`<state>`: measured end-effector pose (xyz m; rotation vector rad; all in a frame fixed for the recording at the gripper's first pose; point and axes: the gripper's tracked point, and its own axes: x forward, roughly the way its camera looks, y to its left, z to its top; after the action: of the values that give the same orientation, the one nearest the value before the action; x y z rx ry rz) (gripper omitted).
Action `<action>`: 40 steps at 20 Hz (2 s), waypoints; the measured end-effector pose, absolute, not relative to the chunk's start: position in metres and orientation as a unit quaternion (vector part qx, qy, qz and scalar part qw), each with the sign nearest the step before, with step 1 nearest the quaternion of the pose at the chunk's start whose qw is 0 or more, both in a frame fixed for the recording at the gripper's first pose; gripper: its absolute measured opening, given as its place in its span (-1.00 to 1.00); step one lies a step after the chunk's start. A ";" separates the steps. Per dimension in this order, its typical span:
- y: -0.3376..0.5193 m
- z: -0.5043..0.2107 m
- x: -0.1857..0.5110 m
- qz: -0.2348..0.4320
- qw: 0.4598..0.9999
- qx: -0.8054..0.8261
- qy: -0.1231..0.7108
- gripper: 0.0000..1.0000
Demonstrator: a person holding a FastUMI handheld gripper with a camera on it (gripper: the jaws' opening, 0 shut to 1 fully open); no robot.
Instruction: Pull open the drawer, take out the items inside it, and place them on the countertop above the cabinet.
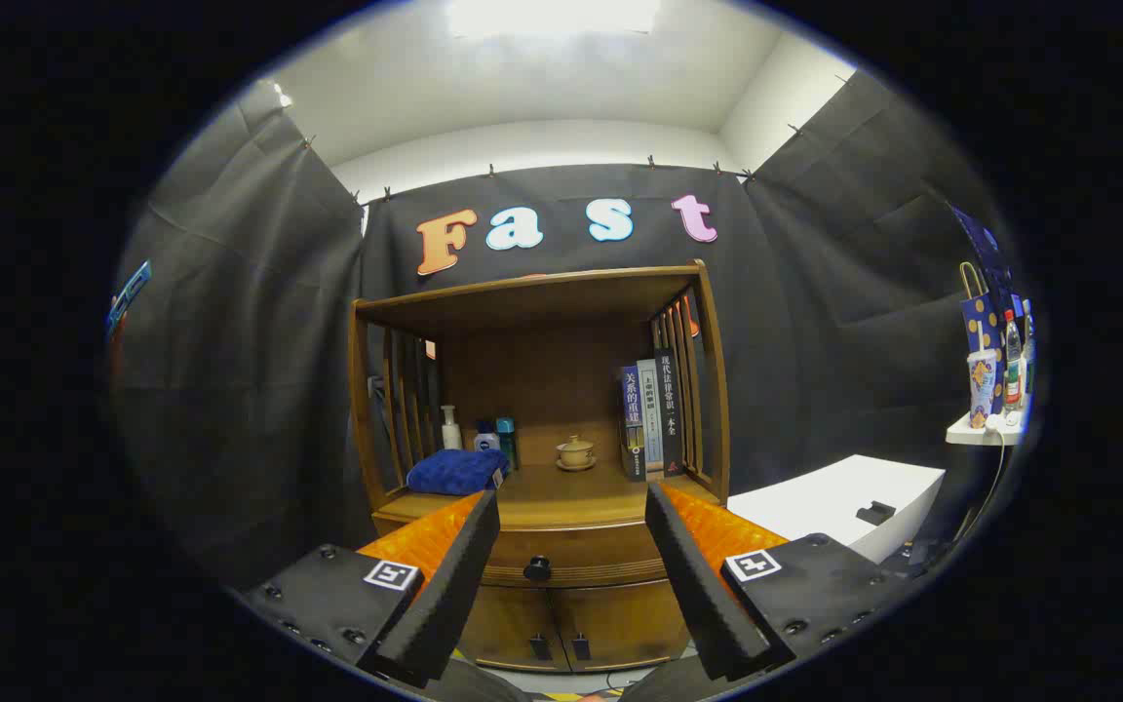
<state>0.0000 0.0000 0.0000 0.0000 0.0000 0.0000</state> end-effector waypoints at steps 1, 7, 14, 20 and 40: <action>0.000 -0.001 0.000 -0.001 1.000 0.001 0.000 0.97; 0.001 -0.003 0.001 0.000 1.000 0.004 0.006 0.97; 0.002 -0.005 0.000 -0.003 1.000 0.003 0.007 0.97; 0.002 -0.003 0.000 -0.004 1.000 0.004 0.006 0.97; 0.063 -0.045 0.128 0.018 1.000 -0.012 0.023 0.97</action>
<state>0.1282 0.0628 -0.0451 -0.0239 0.0460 0.0360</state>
